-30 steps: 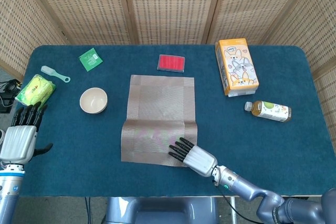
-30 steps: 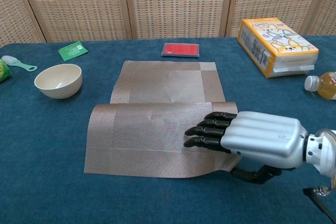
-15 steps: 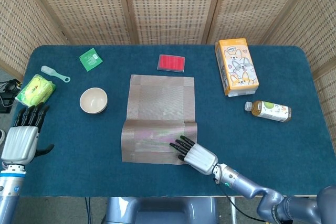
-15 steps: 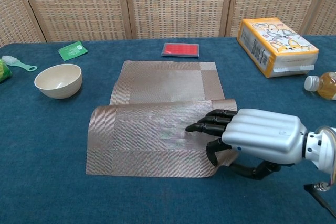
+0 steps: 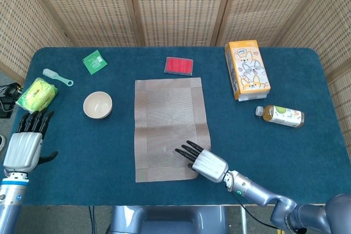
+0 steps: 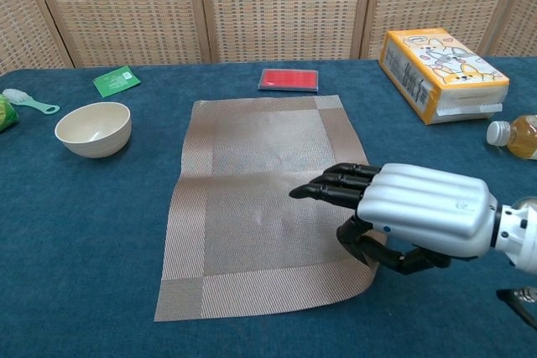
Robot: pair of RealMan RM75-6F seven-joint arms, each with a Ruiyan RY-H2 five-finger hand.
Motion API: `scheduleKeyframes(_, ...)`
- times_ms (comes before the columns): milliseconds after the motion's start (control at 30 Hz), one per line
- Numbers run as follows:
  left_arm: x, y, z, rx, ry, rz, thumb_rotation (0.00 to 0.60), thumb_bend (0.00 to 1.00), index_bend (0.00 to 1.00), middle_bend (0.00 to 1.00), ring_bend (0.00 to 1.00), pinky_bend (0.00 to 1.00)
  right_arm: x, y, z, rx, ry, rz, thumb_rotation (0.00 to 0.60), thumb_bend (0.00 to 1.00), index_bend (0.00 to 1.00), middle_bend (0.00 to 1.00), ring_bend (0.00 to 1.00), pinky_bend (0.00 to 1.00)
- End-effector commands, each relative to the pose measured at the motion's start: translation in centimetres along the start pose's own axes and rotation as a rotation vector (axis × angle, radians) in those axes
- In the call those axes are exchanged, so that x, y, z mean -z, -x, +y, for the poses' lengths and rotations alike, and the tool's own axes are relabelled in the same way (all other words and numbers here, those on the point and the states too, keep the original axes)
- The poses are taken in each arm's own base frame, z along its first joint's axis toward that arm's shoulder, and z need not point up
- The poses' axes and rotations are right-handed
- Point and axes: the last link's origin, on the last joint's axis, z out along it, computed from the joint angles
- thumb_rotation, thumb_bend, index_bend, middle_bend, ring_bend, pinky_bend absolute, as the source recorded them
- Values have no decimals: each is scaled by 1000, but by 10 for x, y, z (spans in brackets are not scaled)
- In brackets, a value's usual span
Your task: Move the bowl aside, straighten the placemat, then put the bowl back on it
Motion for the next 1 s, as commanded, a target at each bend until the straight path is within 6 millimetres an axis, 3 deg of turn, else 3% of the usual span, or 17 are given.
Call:
scheduleKeyframes(33, 0, 0, 0, -1, 0, -1, 600, 0, 0, 0, 0, 0, 7, 0, -2, 3, -30, 4, 600, 760, 680, 0, 0, 0)
scheduleKeyframes(100, 0, 2, 1, -6, 2, -6, 600, 0, 0, 0, 0, 0, 30, -2, -7, 70, -113, 0, 600, 759, 681, 0, 0, 0)
scheduleKeyframes(200, -1, 3, 2, -10, 3, -12, 600, 0, 0, 0, 0, 0, 55, -7, 4, 198, -175, -14, 600, 757, 680, 0, 0, 0)
scheduleKeyframes(333, -1, 5, 4, -16, 6, -15, 600, 0, 0, 0, 0, 0, 77, -18, 28, 375, -182, -46, 600, 752, 678, 0, 0, 0)
scheduleKeyframes(433, -2, 6, 5, -23, 7, -21, 600, 0, 0, 0, 0, 0, 84, -34, 57, 562, -167, -72, 600, 749, 677, 0, 0, 0)
scheduleKeyframes(667, -2, 8, 7, -30, 11, -24, 600, 0, 0, 0, 0, 0, 73, -66, 112, 872, -137, -114, 600, 738, 684, 1, 0, 0)
scheduleKeyframes(767, -3, 10, 8, -38, 13, -29, 600, 0, 0, 0, 0, 0, 55, -83, 148, 1047, -129, -169, 600, 726, 698, 2, 0, 0)
scheduleKeyframes(1000, -6, 11, 7, -43, 1, -35, 600, 0, 0, 0, 0, 0, 21, -107, 191, 1240, -65, -204, 600, 633, 694, 0, 0, 0)
